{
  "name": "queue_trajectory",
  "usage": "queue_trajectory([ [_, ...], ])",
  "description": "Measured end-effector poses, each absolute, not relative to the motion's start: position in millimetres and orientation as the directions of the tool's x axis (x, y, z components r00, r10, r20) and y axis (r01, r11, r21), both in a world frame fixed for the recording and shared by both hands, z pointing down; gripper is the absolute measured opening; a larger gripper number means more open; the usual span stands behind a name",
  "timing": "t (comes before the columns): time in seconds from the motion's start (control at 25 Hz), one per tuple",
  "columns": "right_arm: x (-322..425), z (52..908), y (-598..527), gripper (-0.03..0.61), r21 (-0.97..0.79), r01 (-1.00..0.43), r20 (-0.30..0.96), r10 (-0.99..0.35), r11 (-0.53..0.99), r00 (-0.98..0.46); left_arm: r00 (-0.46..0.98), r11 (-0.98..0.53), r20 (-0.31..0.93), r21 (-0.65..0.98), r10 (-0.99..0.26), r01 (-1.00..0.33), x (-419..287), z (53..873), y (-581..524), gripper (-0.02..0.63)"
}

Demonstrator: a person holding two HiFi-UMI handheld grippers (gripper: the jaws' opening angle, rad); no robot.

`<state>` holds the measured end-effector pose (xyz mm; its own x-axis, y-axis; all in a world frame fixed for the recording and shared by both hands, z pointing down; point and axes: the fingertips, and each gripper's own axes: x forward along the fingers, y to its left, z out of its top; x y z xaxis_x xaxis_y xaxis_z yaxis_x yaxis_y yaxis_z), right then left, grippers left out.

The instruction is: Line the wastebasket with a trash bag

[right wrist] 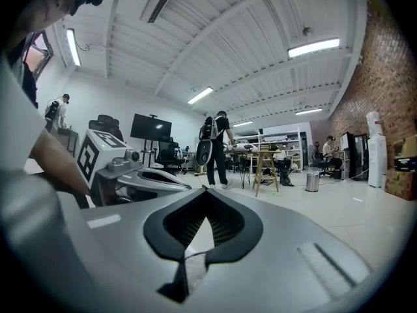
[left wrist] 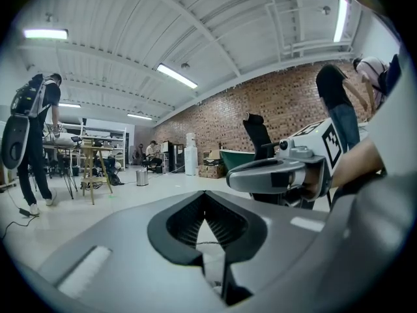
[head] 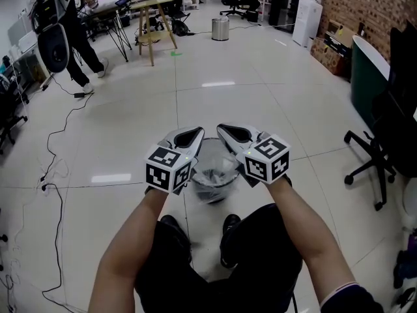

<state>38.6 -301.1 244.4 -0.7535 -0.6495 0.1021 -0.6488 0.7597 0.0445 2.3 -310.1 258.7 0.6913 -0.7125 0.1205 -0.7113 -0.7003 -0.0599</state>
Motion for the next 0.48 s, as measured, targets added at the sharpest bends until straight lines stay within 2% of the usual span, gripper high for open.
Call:
queue_trajectory([
  [0.48, 42.5, 243.0, -299.0, 0.0, 0.039, -0.647, 0.096, -0.647, 0.762, -0.756, 0.69, -0.701, 0.132, -0.062, -0.712, -0.711, 3.9, 259.7, -310.2, 0.012],
])
